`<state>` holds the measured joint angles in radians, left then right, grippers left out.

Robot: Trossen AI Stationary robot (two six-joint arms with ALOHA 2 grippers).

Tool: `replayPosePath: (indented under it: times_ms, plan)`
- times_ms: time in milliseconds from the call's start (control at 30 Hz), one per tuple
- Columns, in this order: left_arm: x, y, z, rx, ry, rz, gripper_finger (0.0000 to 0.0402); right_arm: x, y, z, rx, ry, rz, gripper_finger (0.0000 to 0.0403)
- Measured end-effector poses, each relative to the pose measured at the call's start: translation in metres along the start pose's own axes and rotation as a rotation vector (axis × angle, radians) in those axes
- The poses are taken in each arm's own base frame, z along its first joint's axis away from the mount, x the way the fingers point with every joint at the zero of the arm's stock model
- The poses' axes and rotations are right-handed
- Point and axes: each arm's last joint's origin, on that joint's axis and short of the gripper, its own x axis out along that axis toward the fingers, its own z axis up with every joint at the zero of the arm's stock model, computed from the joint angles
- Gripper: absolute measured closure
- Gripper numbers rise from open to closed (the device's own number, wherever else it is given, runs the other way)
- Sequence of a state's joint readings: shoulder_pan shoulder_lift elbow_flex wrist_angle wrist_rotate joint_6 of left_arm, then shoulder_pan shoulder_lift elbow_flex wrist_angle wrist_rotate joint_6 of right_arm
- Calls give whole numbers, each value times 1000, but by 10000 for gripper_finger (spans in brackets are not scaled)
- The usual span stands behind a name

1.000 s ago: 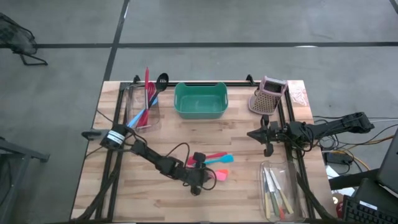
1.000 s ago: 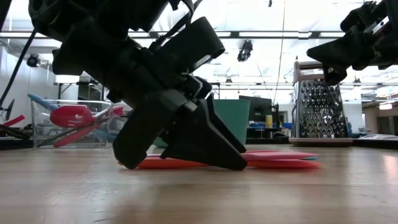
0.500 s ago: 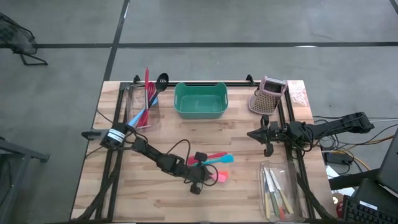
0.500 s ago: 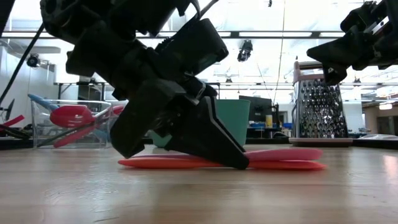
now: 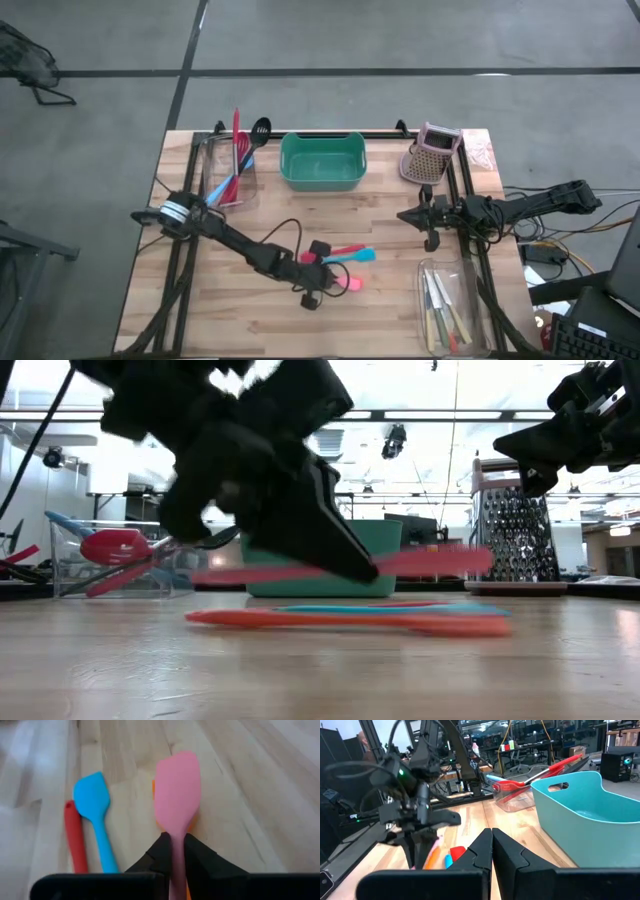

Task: Pick & Place Kitchen Items
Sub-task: Put the pink spatula into the green bin

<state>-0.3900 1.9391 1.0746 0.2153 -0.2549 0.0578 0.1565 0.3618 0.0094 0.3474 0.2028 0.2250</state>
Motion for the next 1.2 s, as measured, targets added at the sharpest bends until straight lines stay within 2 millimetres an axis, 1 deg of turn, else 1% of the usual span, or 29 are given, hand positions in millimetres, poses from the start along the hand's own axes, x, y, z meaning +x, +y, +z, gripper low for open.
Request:
replayPosePath:
  times_ms: [167,300,467,600,700,867,967,1067,1200]
  plan:
    - [-17,5,8,15,25,5,369,0,0,0,0,0,0,394]
    - [-30,10,16,35,26,41,369,0,0,0,0,1,0,394]
    - [-41,21,22,93,34,154,366,0,0,0,0,0,0,394]
    - [-44,38,25,140,44,265,366,0,0,0,0,1,0,394]
    - [-47,61,27,165,69,376,367,0,0,0,0,1,0,394]
    - [-58,107,34,174,82,460,367,0,0,0,0,1,0,394]
    - [-71,138,43,122,54,531,367,0,0,0,0,0,0,394]
    - [-82,173,47,67,36,600,366,0,0,0,0,1,0,394]
    - [-92,220,43,-18,20,636,365,0,0,0,0,1,0,394]
